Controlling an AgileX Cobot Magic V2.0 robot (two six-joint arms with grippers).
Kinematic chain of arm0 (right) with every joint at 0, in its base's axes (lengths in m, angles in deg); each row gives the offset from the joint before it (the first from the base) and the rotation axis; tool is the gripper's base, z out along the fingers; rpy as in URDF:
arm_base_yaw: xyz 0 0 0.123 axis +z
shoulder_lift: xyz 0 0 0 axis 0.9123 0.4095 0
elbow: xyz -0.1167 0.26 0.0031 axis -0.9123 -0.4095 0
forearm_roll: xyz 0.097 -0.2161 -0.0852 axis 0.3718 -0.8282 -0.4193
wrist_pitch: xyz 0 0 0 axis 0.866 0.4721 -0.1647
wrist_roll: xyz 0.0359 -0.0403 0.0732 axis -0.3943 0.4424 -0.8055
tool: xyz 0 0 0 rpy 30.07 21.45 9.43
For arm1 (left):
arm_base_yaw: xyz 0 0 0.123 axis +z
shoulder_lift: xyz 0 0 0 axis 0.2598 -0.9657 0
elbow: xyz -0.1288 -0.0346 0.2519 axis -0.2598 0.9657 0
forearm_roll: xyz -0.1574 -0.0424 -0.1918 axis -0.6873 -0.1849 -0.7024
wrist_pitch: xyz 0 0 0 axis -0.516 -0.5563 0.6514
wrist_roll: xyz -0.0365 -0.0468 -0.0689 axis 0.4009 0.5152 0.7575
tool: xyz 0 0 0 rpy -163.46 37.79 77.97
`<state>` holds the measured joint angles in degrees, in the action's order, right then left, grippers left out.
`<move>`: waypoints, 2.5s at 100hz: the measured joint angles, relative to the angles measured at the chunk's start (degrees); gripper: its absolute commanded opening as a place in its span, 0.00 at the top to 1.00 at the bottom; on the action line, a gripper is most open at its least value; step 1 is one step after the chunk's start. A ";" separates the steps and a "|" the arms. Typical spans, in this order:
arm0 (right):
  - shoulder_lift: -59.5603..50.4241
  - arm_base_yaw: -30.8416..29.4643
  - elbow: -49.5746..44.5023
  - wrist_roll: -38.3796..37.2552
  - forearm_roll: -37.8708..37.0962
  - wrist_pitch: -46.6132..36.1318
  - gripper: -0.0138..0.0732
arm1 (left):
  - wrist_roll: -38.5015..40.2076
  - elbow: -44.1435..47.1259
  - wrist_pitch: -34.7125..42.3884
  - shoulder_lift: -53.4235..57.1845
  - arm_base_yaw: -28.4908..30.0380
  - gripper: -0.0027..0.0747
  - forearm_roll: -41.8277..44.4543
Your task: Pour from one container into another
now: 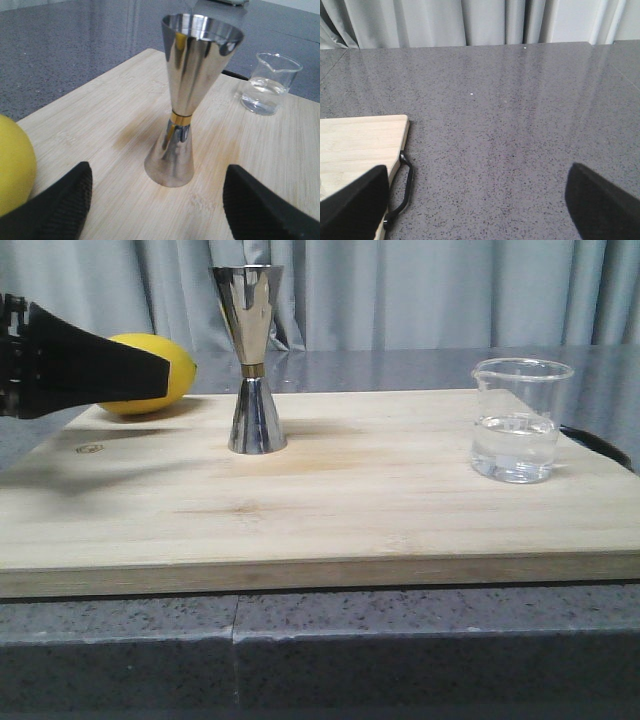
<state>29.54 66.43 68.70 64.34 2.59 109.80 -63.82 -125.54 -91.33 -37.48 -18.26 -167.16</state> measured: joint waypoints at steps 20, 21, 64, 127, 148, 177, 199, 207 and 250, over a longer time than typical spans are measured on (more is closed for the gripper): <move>0.00 0.00 0.00 0.00 0.00 0.00 0.12 | -2.15 -2.76 -0.09 -2.53 -3.90 0.30 -0.62; 0.00 0.00 0.00 0.00 0.00 0.00 0.12 | -2.26 -2.90 -0.09 -2.76 -4.06 0.30 -0.62; 0.00 0.00 0.00 0.00 0.00 0.00 0.12 | -2.60 -12.66 -0.23 -7.89 -12.12 0.31 -0.62; 0.00 0.00 0.00 0.00 0.00 0.00 0.12 | -2.60 -14.94 -0.25 -8.83 -13.51 0.64 -0.62; 0.00 0.00 0.00 0.00 0.00 0.00 0.12 | -1.71 -16.17 -0.25 -8.92 -13.51 0.64 -0.42; 0.00 0.00 0.00 0.00 0.13 -0.11 0.12 | 3.48 -19.79 -0.25 -8.92 -13.55 0.64 -0.42; 3.42 0.25 2.28 0.98 1.81 -0.35 0.12 | 4.51 -20.21 -0.25 -8.92 -14.90 0.64 -0.42; 6.02 1.43 4.01 2.71 3.13 -0.35 0.12 | 4.63 -20.21 -0.25 -8.92 -15.17 0.64 -0.30; 21.58 17.52 12.36 4.99 5.46 -0.56 0.12 | 4.84 -20.21 -0.36 -8.92 -15.41 0.64 -0.20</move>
<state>51.12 83.95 81.07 69.33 8.05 109.23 -58.98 -145.75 -91.69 -46.40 -33.67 -167.36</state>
